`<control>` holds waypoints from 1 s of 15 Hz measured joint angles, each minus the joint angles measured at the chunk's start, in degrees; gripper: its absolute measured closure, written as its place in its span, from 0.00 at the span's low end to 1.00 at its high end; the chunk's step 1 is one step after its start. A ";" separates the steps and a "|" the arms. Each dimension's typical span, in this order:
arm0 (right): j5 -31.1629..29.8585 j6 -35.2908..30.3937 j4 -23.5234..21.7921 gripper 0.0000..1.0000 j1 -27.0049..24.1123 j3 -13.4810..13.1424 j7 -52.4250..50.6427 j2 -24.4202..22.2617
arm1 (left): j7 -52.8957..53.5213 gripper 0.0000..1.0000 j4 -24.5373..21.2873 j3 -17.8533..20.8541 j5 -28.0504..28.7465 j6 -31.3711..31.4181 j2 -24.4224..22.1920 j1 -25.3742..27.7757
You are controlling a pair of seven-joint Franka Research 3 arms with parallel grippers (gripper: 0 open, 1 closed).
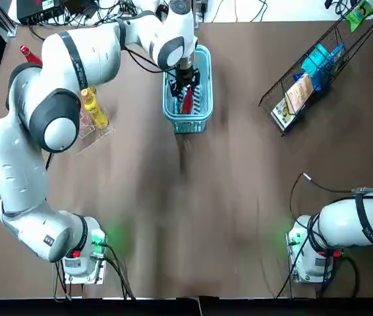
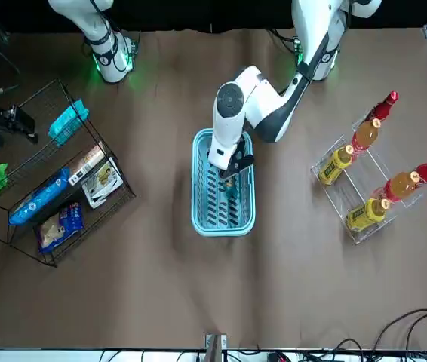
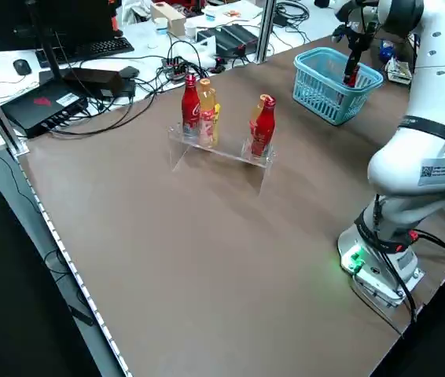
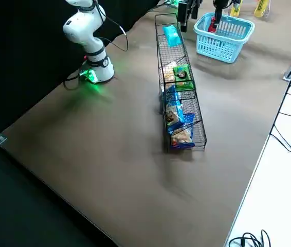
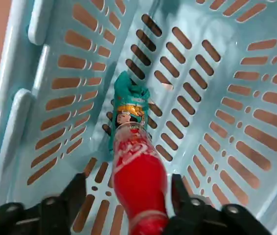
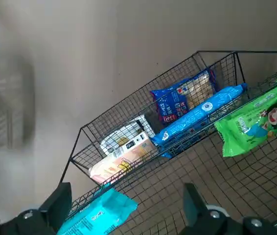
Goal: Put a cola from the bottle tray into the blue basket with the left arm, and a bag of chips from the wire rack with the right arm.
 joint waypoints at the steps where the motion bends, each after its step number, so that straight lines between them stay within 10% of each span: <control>1: -0.05 -0.49 -0.15 0.00 0.01 0.10 0.00 -0.05 | 0.00 0.15 0.10 0.03 0.00 0.02 -0.02 0.06; 15: -0.13 -1.32 -0.35 0.00 0.14 0.34 0.44 -0.21 | 16.92 0.00 1.25 0.15 0.09 -11.68 -14.41 15.22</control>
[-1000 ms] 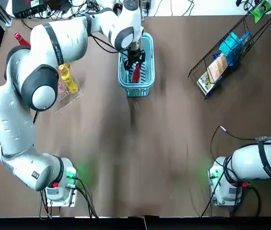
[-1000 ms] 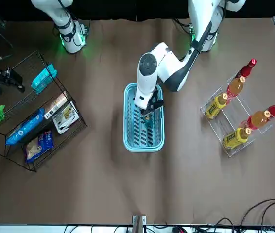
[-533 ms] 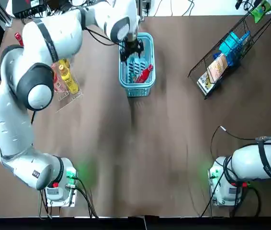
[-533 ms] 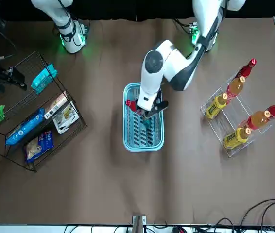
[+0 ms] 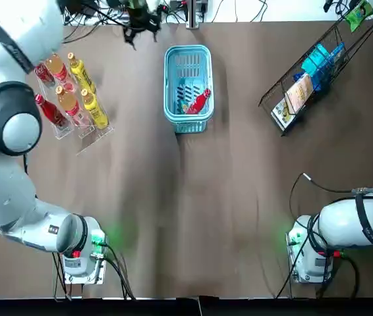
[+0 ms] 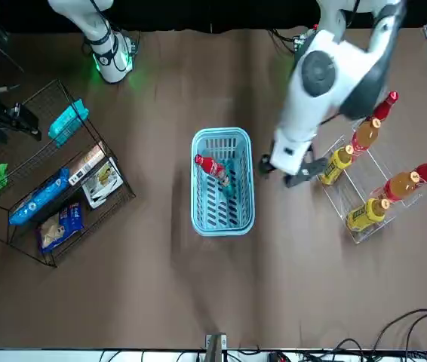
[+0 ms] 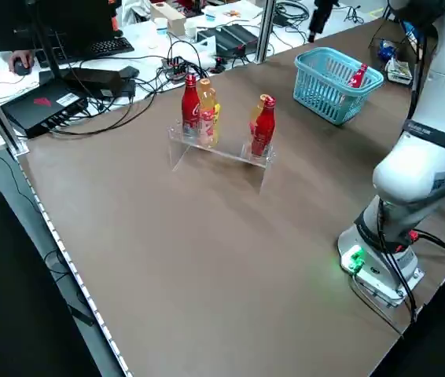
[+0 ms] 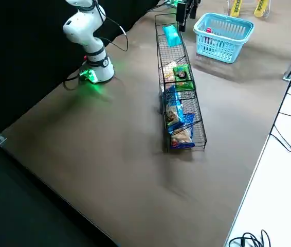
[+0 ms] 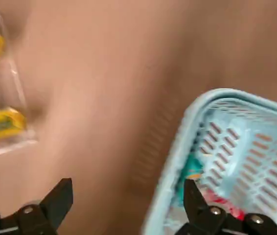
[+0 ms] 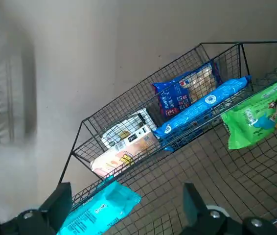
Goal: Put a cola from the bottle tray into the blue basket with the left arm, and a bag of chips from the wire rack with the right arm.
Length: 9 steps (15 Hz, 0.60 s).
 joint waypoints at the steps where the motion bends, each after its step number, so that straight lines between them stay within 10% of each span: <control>1: 0.00 0.00 0.00 0.00 0.14 0.09 0.00 0.00 | 5.24 0.00 0.00 -0.01 0.00 -2.70 -1.51 1.74; 9: -0.09 0.34 0.21 0.00 2.58 0.30 1.28 -0.09 | 34.21 0.00 -0.03 -0.02 0.00 -14.66 -8.46 11.89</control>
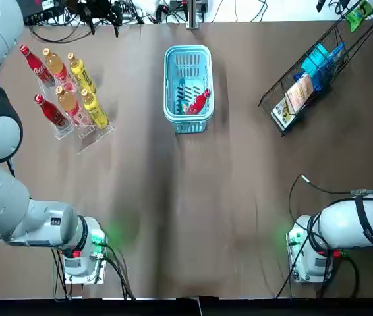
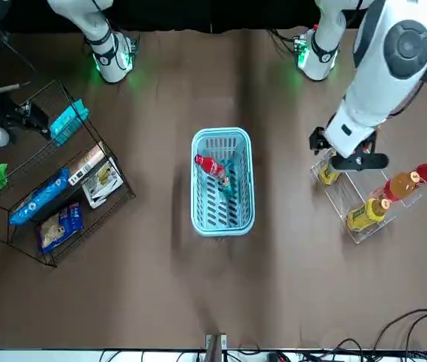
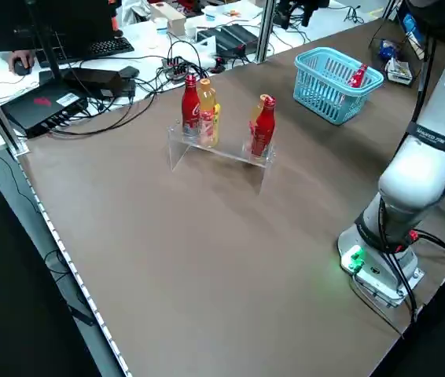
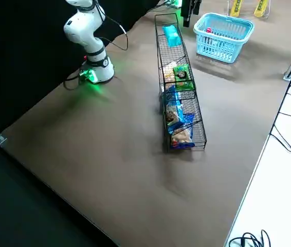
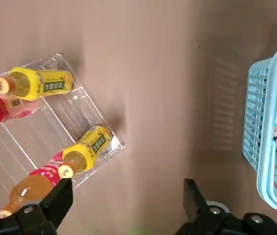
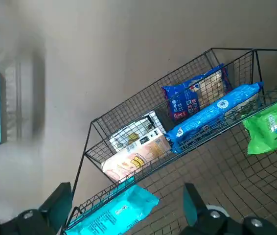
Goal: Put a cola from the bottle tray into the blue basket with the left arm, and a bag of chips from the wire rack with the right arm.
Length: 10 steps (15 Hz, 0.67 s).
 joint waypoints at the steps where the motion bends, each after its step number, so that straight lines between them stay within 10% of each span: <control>1: 0.00 0.00 0.06 0.00 0.06 0.00 0.03 -0.01 | 0.77 0.00 0.12 0.17 0.00 0.00 -0.22 0.41; 10: -0.04 0.10 0.11 0.00 0.06 -0.50 0.75 -0.02 | 17.03 0.00 -1.26 18.29 -8.62 -3.99 -9.03 -3.87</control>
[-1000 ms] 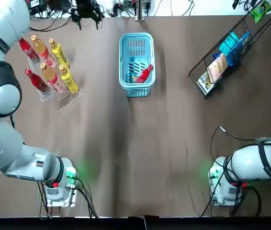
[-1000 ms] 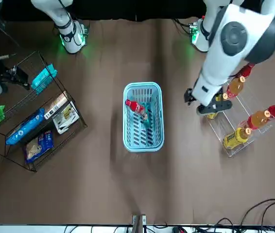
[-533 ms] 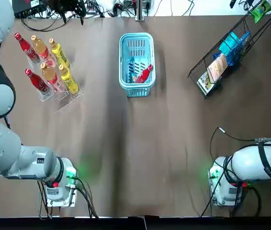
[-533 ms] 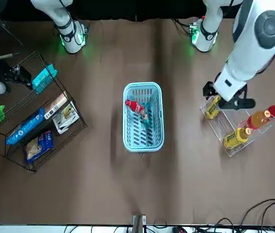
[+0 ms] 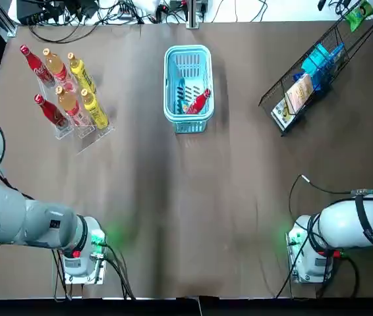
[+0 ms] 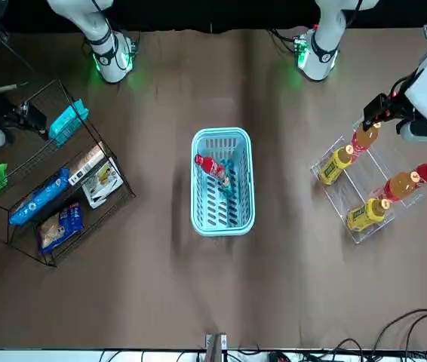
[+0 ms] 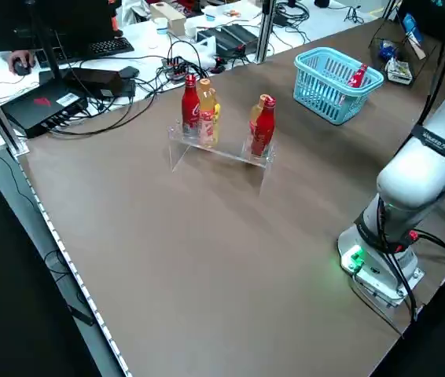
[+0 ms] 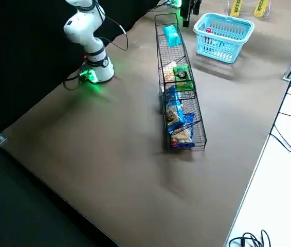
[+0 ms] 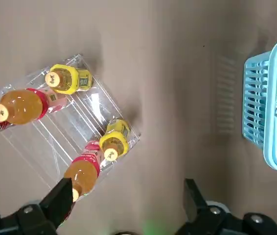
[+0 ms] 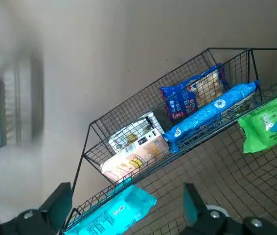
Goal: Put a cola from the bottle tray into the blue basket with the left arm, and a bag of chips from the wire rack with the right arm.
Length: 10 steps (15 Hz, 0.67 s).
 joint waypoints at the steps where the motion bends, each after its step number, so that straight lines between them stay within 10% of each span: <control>1: 0.00 -0.07 0.00 0.00 0.00 -0.02 0.25 0.00 | 0.00 0.00 -0.33 -0.03 0.00 0.00 -0.28 -0.14; 10: 0.00 -1.37 -0.01 0.00 0.02 -0.07 0.73 0.00 | -0.36 0.00 -1.05 -0.25 4.33 0.00 -0.10 -1.18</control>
